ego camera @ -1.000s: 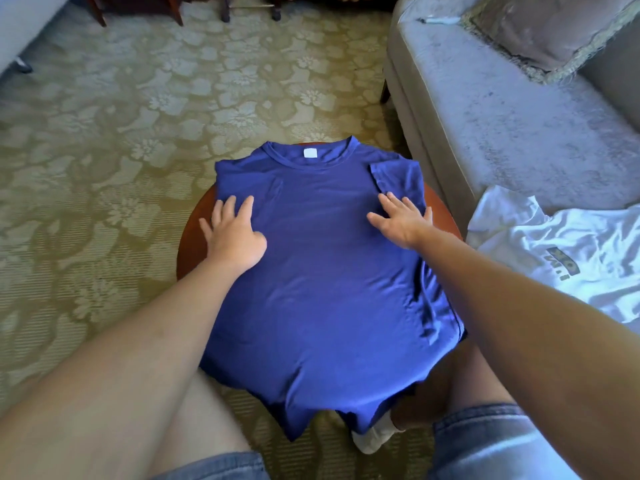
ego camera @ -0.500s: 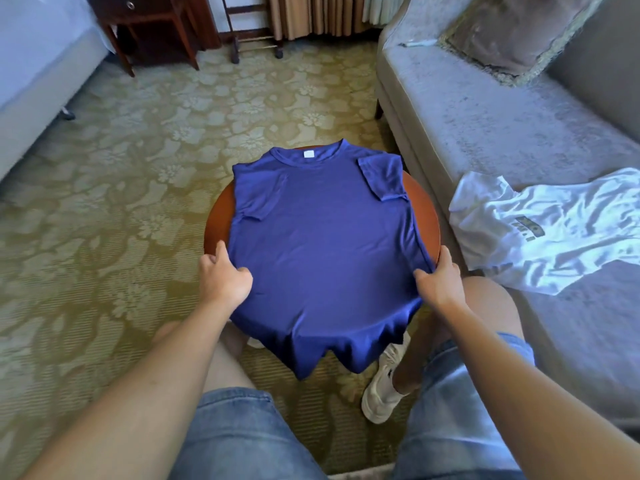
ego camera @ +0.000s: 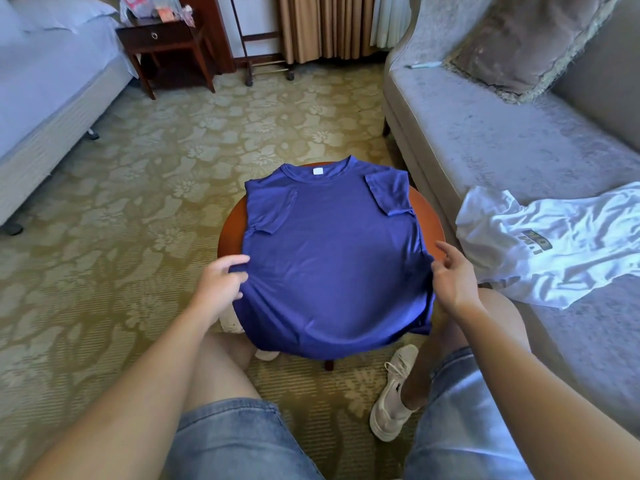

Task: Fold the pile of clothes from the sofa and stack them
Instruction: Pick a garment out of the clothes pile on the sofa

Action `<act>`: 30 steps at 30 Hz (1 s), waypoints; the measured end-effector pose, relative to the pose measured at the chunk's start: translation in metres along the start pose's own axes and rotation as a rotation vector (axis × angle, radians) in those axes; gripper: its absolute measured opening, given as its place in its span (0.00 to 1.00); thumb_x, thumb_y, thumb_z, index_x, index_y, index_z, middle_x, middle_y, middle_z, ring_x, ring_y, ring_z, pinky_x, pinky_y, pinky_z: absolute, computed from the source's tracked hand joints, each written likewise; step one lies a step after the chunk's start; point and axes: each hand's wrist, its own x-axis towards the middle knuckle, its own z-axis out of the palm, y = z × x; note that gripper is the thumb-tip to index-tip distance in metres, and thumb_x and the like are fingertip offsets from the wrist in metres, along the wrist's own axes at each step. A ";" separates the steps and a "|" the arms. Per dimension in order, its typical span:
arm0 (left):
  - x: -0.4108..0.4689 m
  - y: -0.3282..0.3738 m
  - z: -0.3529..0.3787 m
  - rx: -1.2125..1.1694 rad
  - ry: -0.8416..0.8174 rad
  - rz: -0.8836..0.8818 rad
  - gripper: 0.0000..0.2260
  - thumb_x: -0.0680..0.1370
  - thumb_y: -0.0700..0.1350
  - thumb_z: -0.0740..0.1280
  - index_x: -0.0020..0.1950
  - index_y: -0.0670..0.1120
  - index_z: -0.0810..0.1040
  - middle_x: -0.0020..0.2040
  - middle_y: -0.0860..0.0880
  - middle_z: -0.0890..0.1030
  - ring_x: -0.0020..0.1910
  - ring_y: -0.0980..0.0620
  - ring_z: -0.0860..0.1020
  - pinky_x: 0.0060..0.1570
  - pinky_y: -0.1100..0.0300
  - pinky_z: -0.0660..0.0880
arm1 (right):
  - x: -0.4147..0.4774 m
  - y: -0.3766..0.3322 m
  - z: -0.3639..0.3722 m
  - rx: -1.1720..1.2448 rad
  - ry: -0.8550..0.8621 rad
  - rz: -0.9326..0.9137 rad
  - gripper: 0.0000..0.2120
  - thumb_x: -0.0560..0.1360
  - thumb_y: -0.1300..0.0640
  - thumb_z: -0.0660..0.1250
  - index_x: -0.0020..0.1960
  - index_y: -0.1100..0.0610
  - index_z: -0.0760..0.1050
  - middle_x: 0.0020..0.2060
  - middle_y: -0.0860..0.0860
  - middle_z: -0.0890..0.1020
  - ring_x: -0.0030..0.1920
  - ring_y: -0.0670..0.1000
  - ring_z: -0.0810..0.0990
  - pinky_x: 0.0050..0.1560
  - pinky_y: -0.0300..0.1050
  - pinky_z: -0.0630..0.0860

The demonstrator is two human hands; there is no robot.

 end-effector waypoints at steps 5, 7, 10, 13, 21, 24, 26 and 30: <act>0.044 0.060 -0.007 -0.202 0.065 0.092 0.12 0.79 0.35 0.63 0.58 0.47 0.79 0.62 0.42 0.77 0.42 0.57 0.74 0.38 0.63 0.73 | 0.035 -0.068 0.008 0.084 0.079 -0.088 0.16 0.76 0.63 0.56 0.55 0.54 0.80 0.36 0.49 0.80 0.38 0.51 0.78 0.53 0.55 0.77; 0.058 0.075 -0.008 -0.241 0.057 0.109 0.20 0.79 0.36 0.64 0.70 0.46 0.71 0.66 0.46 0.73 0.50 0.54 0.77 0.48 0.60 0.75 | 0.052 -0.089 0.011 0.179 0.081 -0.077 0.18 0.75 0.64 0.58 0.62 0.59 0.77 0.38 0.51 0.80 0.38 0.51 0.80 0.54 0.55 0.77; 0.072 0.059 -0.002 0.060 0.029 0.065 0.32 0.78 0.41 0.68 0.79 0.50 0.57 0.76 0.48 0.63 0.72 0.47 0.67 0.66 0.55 0.65 | 0.063 -0.086 0.013 -0.009 0.042 -0.085 0.25 0.74 0.62 0.64 0.70 0.65 0.68 0.60 0.62 0.78 0.61 0.61 0.77 0.64 0.53 0.71; 0.075 0.013 0.012 0.314 0.017 0.023 0.35 0.75 0.44 0.70 0.78 0.48 0.58 0.76 0.43 0.63 0.73 0.43 0.65 0.71 0.50 0.63 | 0.054 -0.051 0.019 -0.305 -0.101 -0.015 0.20 0.74 0.62 0.66 0.65 0.66 0.73 0.59 0.65 0.78 0.61 0.63 0.76 0.60 0.52 0.71; 0.053 -0.035 0.040 0.880 -0.061 0.036 0.33 0.79 0.62 0.59 0.79 0.52 0.53 0.79 0.43 0.51 0.77 0.41 0.51 0.73 0.48 0.56 | 0.038 -0.008 0.015 -0.406 -0.221 0.060 0.24 0.73 0.60 0.70 0.68 0.59 0.73 0.63 0.58 0.78 0.62 0.56 0.77 0.65 0.48 0.70; 0.049 -0.032 0.042 0.914 -0.062 0.027 0.32 0.79 0.63 0.56 0.79 0.52 0.52 0.79 0.43 0.50 0.77 0.41 0.49 0.73 0.46 0.57 | 0.033 -0.003 0.006 -0.401 -0.272 0.083 0.23 0.72 0.61 0.71 0.66 0.59 0.75 0.59 0.56 0.80 0.60 0.54 0.78 0.61 0.45 0.71; 0.048 -0.031 0.043 0.921 -0.060 0.024 0.32 0.80 0.63 0.56 0.79 0.52 0.52 0.79 0.43 0.50 0.77 0.41 0.50 0.73 0.46 0.57 | 0.030 0.000 0.001 -0.425 -0.301 0.065 0.21 0.71 0.62 0.72 0.64 0.59 0.77 0.56 0.55 0.81 0.59 0.53 0.78 0.60 0.43 0.70; 0.046 -0.031 0.043 0.940 -0.072 0.003 0.32 0.80 0.63 0.55 0.79 0.52 0.51 0.80 0.44 0.49 0.77 0.41 0.49 0.73 0.45 0.56 | 0.023 0.006 -0.005 -0.431 -0.279 0.037 0.11 0.71 0.63 0.73 0.52 0.58 0.81 0.44 0.52 0.80 0.48 0.54 0.78 0.49 0.43 0.71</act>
